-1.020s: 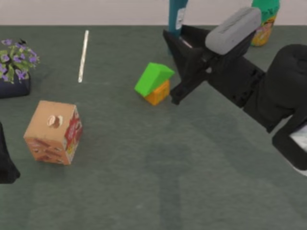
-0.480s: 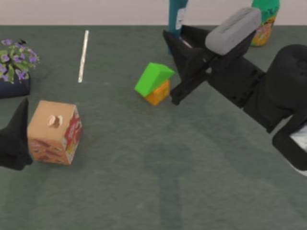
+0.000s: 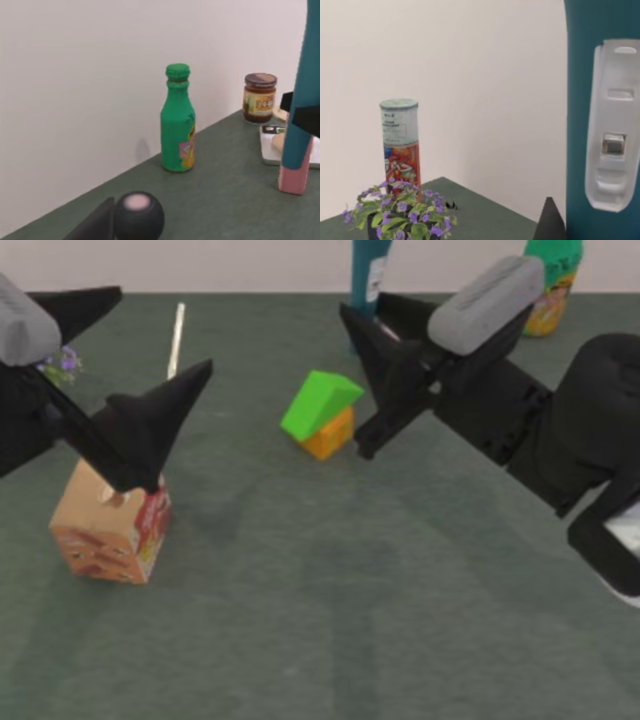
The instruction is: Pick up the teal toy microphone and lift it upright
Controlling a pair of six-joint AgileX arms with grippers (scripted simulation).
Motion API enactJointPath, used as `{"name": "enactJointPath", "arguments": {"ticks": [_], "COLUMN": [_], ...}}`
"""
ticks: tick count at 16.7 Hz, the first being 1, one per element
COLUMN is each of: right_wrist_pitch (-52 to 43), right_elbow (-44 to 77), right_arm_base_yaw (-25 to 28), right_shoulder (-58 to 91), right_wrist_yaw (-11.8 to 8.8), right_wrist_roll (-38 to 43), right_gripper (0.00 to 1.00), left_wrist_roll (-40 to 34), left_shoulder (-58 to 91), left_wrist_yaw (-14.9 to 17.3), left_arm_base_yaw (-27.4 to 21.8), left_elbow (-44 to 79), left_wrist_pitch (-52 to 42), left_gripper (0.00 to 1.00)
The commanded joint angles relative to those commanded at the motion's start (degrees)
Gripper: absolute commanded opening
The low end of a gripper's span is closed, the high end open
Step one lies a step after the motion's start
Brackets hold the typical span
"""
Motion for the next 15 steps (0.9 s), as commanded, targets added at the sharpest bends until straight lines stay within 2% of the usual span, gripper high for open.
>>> {"name": "enactJointPath", "arguments": {"ticks": [4,7,13,15], "right_wrist_pitch": [0.0,0.0,0.0,0.0], "right_elbow": [0.0,0.0,0.0,0.0], "right_arm_base_yaw": [0.0,0.0,0.0,0.0], "right_shoulder": [0.0,0.0,0.0,0.0], "right_wrist_yaw": [0.0,0.0,0.0,0.0], "right_wrist_roll": [0.0,0.0,0.0,0.0], "right_gripper": [0.00,0.00,0.00,0.00], "left_wrist_roll": [1.2,1.8,1.8,1.7], "left_shoulder": [12.7,17.4,17.8,19.9], "left_wrist_yaw": [8.1,11.3,11.4,10.2], "left_arm_base_yaw": [-3.0,-4.2,-4.2,-5.6], "left_elbow": [7.9,11.2,11.4,13.2], "left_wrist_pitch": [4.7,6.6,6.8,7.3], "left_gripper": [1.00,1.00,1.00,1.00]}}
